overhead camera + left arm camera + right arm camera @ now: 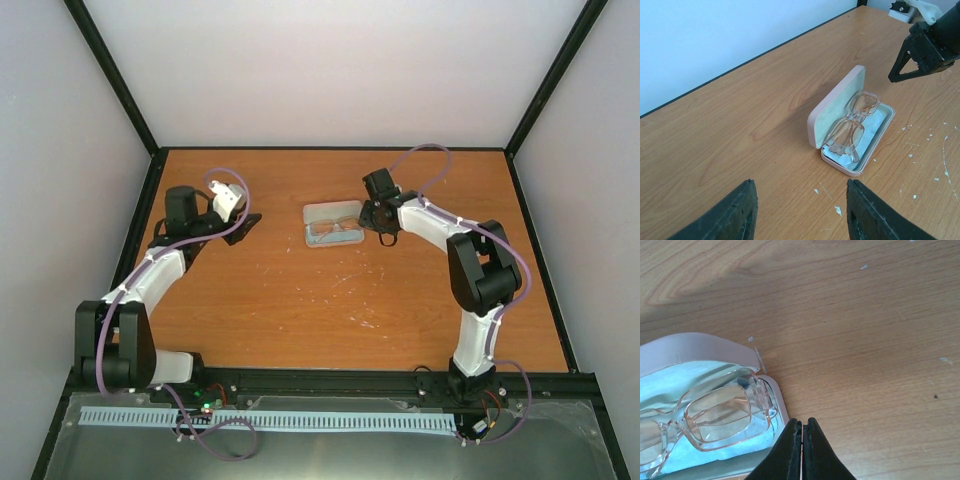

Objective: Organize the sunglasses
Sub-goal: Adjust the sunglasses in the sunglasses case.

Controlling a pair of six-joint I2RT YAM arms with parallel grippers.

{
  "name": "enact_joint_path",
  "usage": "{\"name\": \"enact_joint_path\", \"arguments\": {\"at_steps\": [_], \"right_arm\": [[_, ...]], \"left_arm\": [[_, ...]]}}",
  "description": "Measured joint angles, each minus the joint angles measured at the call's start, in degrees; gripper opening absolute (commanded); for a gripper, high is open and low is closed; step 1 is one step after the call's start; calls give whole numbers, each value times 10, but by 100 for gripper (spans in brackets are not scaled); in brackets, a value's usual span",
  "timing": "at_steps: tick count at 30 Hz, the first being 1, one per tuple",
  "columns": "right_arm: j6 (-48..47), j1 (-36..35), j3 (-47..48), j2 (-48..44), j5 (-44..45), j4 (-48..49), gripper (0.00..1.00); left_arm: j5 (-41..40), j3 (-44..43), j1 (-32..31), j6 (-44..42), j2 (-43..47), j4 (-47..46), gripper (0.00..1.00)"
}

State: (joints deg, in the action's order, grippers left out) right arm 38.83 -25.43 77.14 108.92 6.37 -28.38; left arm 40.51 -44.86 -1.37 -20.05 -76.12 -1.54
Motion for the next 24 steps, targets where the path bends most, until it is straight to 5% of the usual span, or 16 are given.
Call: {"name": "enact_joint_path", "arguments": {"at_steps": [24], "right_arm": [[1, 1, 36, 63, -39, 39, 3]], "left_arm": [[-3, -11, 0, 0, -14, 1, 50]]}}
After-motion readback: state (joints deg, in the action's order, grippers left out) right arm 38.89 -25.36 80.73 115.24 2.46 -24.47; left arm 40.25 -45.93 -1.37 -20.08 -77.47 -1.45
